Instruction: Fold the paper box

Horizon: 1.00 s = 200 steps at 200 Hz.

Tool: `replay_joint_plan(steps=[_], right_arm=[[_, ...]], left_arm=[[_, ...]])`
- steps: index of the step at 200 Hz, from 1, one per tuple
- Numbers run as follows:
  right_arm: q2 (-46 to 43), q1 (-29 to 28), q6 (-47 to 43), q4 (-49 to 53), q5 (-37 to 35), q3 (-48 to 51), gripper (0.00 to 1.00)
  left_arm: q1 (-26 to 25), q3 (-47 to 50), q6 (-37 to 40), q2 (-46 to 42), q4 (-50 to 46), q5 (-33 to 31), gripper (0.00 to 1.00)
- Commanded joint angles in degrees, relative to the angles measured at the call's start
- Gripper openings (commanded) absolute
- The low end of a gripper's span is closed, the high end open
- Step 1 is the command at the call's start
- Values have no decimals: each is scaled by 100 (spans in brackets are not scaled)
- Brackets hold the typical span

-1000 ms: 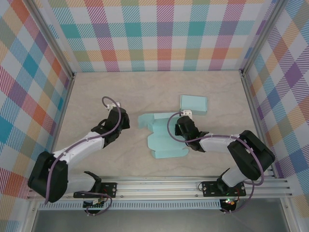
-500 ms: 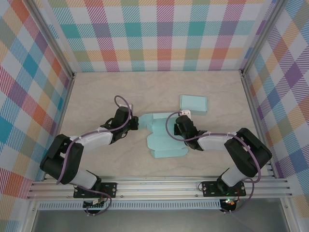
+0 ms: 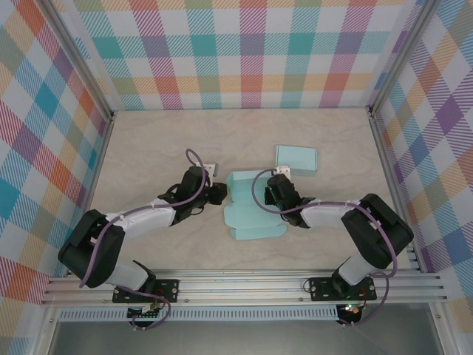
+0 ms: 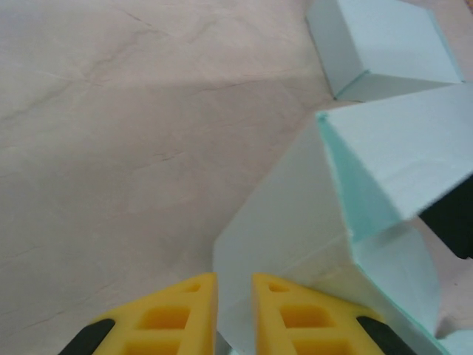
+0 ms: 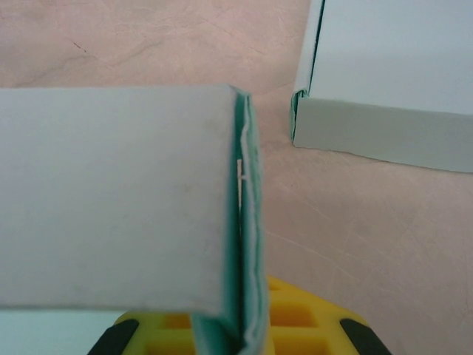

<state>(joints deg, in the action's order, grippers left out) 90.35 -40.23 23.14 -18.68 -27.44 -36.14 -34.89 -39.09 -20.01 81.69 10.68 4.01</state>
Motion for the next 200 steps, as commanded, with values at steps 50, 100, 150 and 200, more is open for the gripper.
replay_joint_plan(steps=[50,100,150,200], right_arm=[[36,-44,-2,-14,-21,-105,0],[-17,-46,-26,-40,58,-62,0],[-34,-49,-48,-59,175,-62,0],[-35,-53,-46,-134,322,-56,0]], left_arm=[[-243,132,460,-39,139,368,17],[-334,193,872,74,510,180,15],[-358,-74,1048,417,568,-108,24],[-439,-189,1106,597,762,-621,31]])
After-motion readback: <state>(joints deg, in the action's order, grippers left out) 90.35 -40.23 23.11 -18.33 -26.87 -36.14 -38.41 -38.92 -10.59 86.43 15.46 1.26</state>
